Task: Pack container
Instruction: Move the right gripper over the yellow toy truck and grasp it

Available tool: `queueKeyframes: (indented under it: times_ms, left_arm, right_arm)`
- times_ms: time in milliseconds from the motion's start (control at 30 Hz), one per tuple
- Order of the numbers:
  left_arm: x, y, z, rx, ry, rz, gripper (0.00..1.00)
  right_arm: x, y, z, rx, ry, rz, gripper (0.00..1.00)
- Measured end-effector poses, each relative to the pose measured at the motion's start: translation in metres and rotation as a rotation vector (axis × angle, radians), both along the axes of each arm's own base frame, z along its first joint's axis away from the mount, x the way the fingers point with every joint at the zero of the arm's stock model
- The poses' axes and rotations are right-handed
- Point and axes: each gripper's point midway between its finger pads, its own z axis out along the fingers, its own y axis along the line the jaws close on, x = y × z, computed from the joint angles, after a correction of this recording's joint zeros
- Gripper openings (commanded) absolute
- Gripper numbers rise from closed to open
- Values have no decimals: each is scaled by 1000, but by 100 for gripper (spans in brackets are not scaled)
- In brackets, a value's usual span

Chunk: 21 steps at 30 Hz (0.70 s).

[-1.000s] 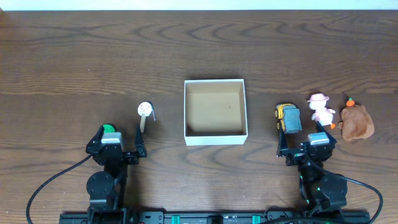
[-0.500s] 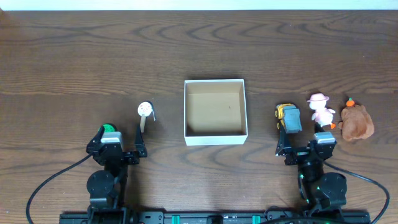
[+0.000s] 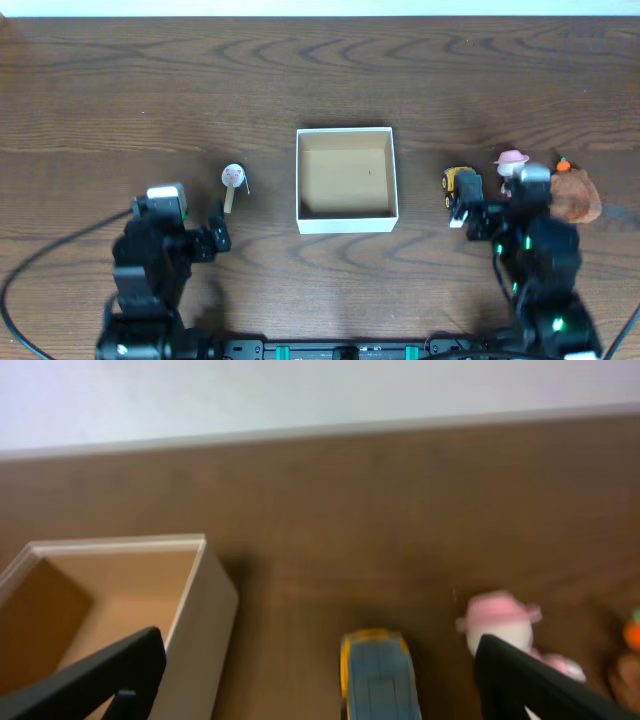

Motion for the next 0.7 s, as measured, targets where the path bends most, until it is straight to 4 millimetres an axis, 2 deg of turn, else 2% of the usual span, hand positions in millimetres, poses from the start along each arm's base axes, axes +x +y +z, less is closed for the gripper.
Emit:
queueKeyframes:
  times_ms: [67,233,367,500,700]
  left_arm:
    - [1,0,6,-5,102,3,98]
    - [5,0,7,-20,332,16,98]
    - [13,0,1,-20,437,18,98]
    - [11,0,-15,-20,531,20,98]
    - [11,0,-26,-20,582,21,98]
  right_arm:
    - [10,1,8,-18,125,1,99]
    - [28,3,25,-60,389,3,99]
    - [38,-6,27,-79,603,-25,99]
    - [51,-15,16,-99,707,-37,99]
    - [63,-34,-29,-145,850,-37,99]
